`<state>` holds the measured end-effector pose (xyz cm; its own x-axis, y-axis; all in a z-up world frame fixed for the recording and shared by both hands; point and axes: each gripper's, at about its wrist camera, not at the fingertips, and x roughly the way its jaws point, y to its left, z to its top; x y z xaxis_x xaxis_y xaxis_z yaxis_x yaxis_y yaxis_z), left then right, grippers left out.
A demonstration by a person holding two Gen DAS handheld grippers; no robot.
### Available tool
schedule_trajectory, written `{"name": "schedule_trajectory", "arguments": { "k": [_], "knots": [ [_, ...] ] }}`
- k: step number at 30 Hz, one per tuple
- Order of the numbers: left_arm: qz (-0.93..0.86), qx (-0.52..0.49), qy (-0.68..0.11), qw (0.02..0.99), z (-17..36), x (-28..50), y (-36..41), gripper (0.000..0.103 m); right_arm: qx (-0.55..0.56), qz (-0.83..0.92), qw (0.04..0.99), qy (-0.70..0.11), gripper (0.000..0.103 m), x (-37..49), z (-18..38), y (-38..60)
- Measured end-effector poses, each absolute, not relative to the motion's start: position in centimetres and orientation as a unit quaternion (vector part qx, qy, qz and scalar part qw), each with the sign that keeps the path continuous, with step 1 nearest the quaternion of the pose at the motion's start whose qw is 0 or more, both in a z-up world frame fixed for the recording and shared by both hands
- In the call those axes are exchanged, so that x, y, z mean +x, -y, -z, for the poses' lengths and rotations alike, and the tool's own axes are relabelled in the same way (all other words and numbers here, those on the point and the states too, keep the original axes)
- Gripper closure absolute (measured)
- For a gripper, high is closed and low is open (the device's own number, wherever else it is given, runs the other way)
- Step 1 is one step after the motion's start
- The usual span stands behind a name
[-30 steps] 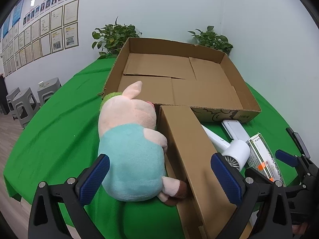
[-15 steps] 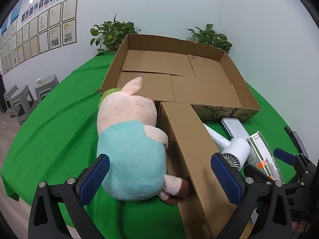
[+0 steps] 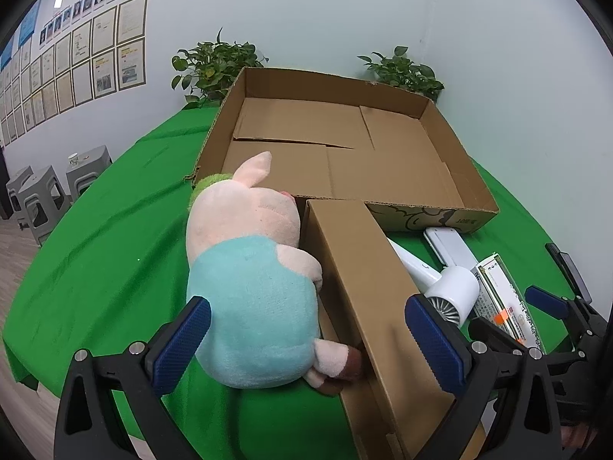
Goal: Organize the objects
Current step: 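Move the left tool toward the plush pig beside the box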
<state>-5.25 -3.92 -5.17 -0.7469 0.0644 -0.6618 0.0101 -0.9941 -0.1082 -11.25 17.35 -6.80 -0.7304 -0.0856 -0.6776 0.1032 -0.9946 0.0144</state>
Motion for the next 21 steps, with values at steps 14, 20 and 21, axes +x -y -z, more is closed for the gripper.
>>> {"name": "schedule_trajectory", "arguments": {
  "k": [14,20,21],
  "knots": [
    [-0.935,-0.35,0.056,0.015,5.0,-4.2,3.8,0.001,0.361,0.931,0.052,-0.015,0.001,-10.5,6.6,-17.1],
    [-0.935,-0.349,0.057,0.015,5.0,-4.0,3.9,0.001,0.36,0.932,0.051,-0.014,0.001,-10.5,6.5,-17.1],
    [-0.935,-0.349,0.057,0.015,5.0,-4.0,3.9,0.001,0.36,0.931,0.051,-0.012,0.001,-10.5,6.5,-17.1]
  ]
}}
